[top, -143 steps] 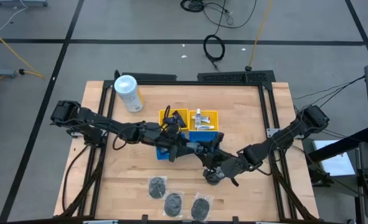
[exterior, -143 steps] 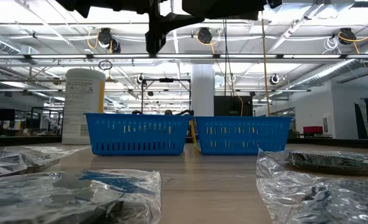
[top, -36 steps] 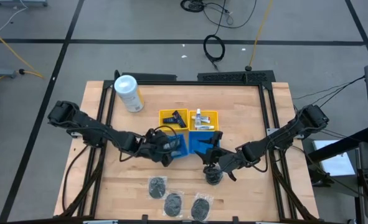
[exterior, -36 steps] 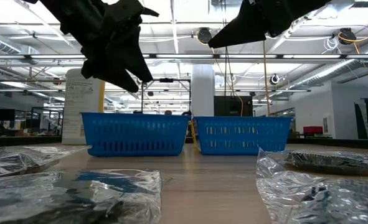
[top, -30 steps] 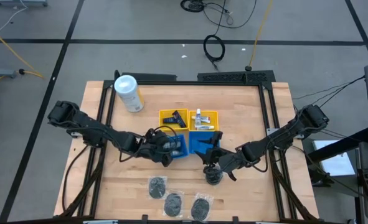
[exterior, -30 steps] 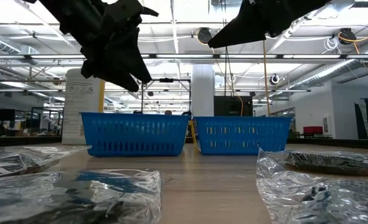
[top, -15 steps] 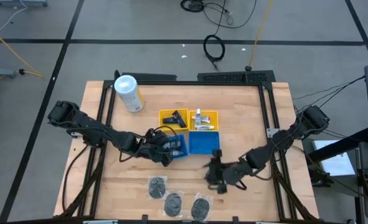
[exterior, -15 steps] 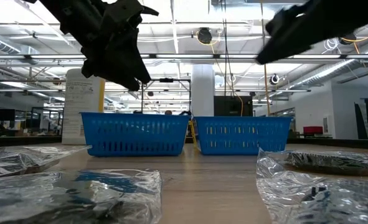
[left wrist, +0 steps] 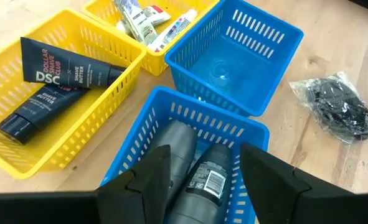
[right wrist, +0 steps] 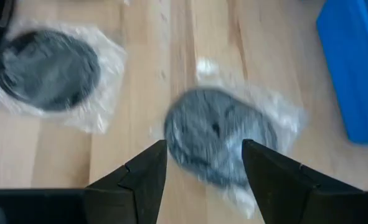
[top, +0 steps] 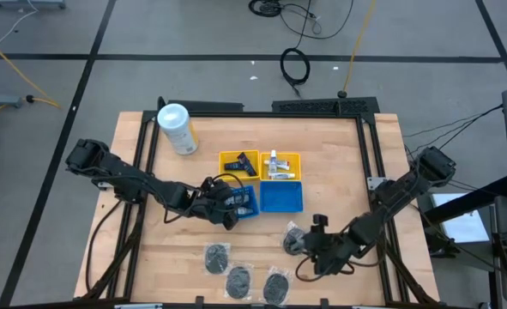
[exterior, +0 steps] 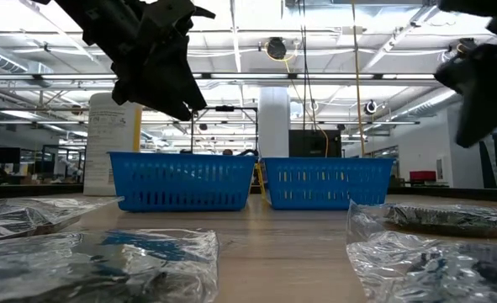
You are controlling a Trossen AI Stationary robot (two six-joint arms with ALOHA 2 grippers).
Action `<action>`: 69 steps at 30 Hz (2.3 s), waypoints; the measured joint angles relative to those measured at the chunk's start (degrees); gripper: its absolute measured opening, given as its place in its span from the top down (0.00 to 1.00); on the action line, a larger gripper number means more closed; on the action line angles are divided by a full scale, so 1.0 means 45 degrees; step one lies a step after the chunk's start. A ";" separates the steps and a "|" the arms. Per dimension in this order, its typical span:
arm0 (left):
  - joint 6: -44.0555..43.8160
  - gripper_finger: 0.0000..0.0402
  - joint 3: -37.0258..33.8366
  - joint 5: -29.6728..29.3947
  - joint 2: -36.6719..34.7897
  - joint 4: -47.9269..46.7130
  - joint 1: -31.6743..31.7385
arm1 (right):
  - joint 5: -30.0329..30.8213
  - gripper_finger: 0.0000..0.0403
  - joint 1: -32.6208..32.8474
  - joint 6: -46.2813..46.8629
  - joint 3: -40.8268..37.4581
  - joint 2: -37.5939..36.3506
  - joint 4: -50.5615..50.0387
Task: Pick & Place Travel size toiletries
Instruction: Put the top right hairbrush into the right blue bin
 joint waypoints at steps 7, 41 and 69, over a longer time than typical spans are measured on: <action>-0.0005 0.54 0.0000 0.0000 0.0000 -0.0002 0.0000 | 0.0006 0.52 0.0378 0.2357 -0.0006 0.0000 -0.1743; -0.0011 0.54 0.0000 -0.0044 0.0000 0.0044 -0.0003 | -0.0173 0.57 -0.0080 0.1705 -0.3895 -0.0019 0.3534; -0.0010 0.54 0.0000 -0.0058 -0.0005 0.0016 -0.0004 | -0.0511 1.00 -0.0065 -0.0415 -0.3905 0.0019 0.5743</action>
